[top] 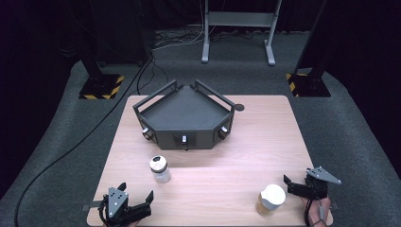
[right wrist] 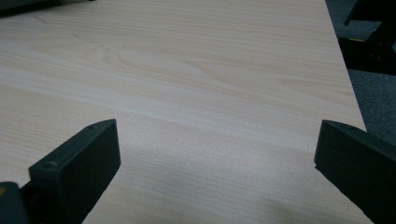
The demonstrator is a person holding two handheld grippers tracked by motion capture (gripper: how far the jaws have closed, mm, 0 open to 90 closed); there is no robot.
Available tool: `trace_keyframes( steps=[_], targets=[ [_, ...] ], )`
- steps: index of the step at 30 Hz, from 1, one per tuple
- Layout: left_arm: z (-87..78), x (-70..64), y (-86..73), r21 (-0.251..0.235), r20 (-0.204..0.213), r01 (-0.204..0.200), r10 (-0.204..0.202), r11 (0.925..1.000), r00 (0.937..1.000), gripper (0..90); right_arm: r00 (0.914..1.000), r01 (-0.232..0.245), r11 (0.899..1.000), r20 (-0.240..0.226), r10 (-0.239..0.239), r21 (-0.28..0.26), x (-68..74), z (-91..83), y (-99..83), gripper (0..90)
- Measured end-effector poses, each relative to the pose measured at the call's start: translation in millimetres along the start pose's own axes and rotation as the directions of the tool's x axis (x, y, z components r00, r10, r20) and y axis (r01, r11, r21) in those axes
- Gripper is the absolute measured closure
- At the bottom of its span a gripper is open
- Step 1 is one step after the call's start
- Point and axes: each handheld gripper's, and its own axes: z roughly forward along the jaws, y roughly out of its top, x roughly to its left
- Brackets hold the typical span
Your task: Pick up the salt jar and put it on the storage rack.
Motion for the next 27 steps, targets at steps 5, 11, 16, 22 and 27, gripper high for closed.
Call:
trace_keyframes(
  steps=[5, 11, 16, 22, 27],
  targets=[
    [3.0, -4.3, 1.5, 0.004, 0.002, -0.014, 0.014, 0.9999, 0.9999, 0.3, 1.0, -0.001, 1.0, 0.0, 0.001, 0.002, -0.1, 0.2, 0.3, 0.0],
    [6.7, -10.4, 4.8, 0.009, -0.013, -0.023, 0.023, 0.9997, 0.9996, 0.2, 1.0, -0.005, 1.0, -0.001, 0.005, -0.001, -0.7, 0.1, -0.1, 0.0],
    [17.9, -14.8, 10.3, 0.034, -0.022, -0.037, 0.037, 0.9987, 0.9991, 0.2, 1.0, -0.01, 1.0, 0.001, 0.01, -0.004, -0.9, -0.3, -0.7, 0.0],
    [31.7, -22.3, 13.3, 0.045, -0.031, -0.052, 0.053, 0.9976, 0.9981, 0.2, 1.0, -0.002, 1.0, 0.006, 0.002, 0.004, 0.9, 0.5, 0.8, 0.0],
    [41.1, -24.7, 15.1, 0.057, -0.036, -0.063, 0.065, 0.9964, 0.9972, 0.2, 1.0, -0.007, 1.0, 0.006, 0.007, 0.0, 0.2, 0.2, 0.0, 0.0]
  ],
)
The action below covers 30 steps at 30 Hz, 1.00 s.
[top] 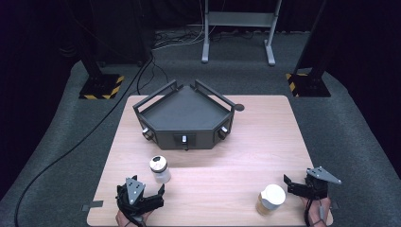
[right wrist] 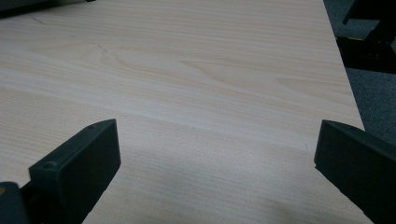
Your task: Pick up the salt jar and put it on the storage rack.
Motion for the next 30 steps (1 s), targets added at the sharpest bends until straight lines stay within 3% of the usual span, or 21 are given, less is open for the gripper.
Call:
trace_keyframes(
  steps=[30],
  targets=[
    [43.2, -3.0, 12.1, 0.07, 0.011, -0.03, 0.03, 0.9971, 0.9995, 0.2, 1.0, -0.002, 1.0, -0.004, 0.002, 0.0, -0.9, 0.1, 0.1, 0.0]
  ],
)
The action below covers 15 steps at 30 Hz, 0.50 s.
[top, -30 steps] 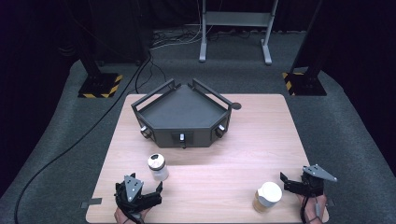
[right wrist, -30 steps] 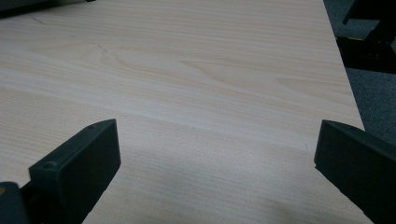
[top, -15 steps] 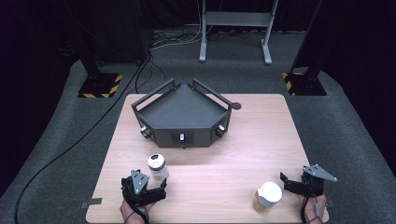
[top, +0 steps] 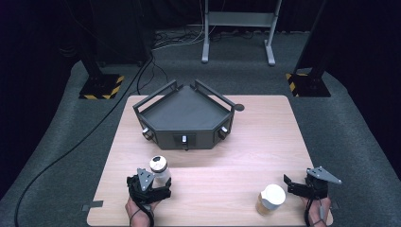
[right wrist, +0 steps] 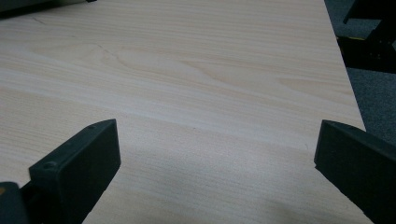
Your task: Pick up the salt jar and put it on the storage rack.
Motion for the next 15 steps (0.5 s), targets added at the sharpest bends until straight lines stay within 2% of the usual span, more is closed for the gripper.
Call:
trace_keyframes(
  steps=[15],
  targets=[
    [16.4, -2.0, 7.7, 0.023, -0.004, -0.015, 0.015, 0.9996, 0.9999, 0.2, 1.0, -0.001, 1.0, -0.001, 0.001, 0.001, -0.1, 0.1, 0.1, 0.0]
  ],
)
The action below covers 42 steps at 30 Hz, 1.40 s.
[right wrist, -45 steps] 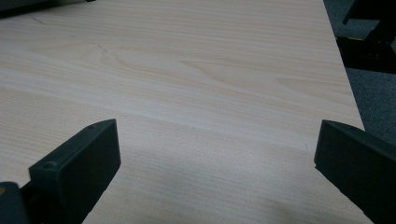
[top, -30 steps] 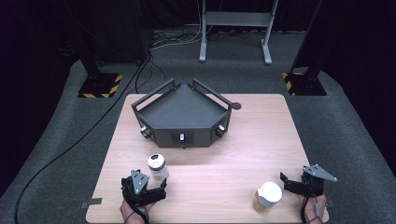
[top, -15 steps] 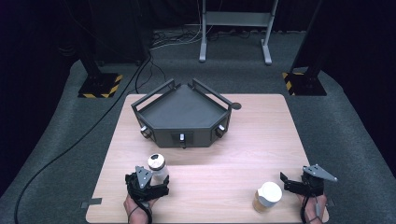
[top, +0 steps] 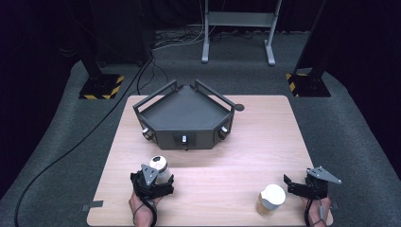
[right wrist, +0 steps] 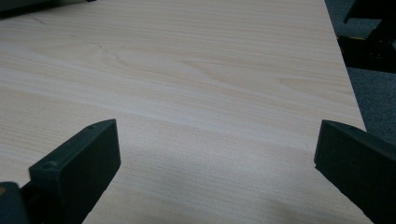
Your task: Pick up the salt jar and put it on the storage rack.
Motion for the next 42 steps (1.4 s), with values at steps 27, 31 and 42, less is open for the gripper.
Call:
trace_keyframes(
  steps=[27, 31, 42],
  targets=[
    [13.8, 7.4, -1.2, 0.018, 0.017, 0.045, -0.046, 0.9988, 0.9988, 24.4, 1.0, -0.006, 1.0, -0.004, 0.006, -0.005, -1.2, -0.4, -0.9, 0.0],
    [14.4, 11.2, -2.7, 0.017, 0.041, 0.053, -0.054, 0.9984, 0.9977, 30.8, 1.0, -0.005, 1.0, -0.003, 0.005, -0.005, -1.0, -0.5, -0.9, 0.0],
    [14.0, 11.7, -4.2, 0.012, 0.043, 0.064, -0.064, 0.9979, 0.997, 31.5, 1.0, -0.003, 1.0, -0.002, 0.003, -0.006, -0.7, -0.5, -1.0, 0.0]
  ],
)
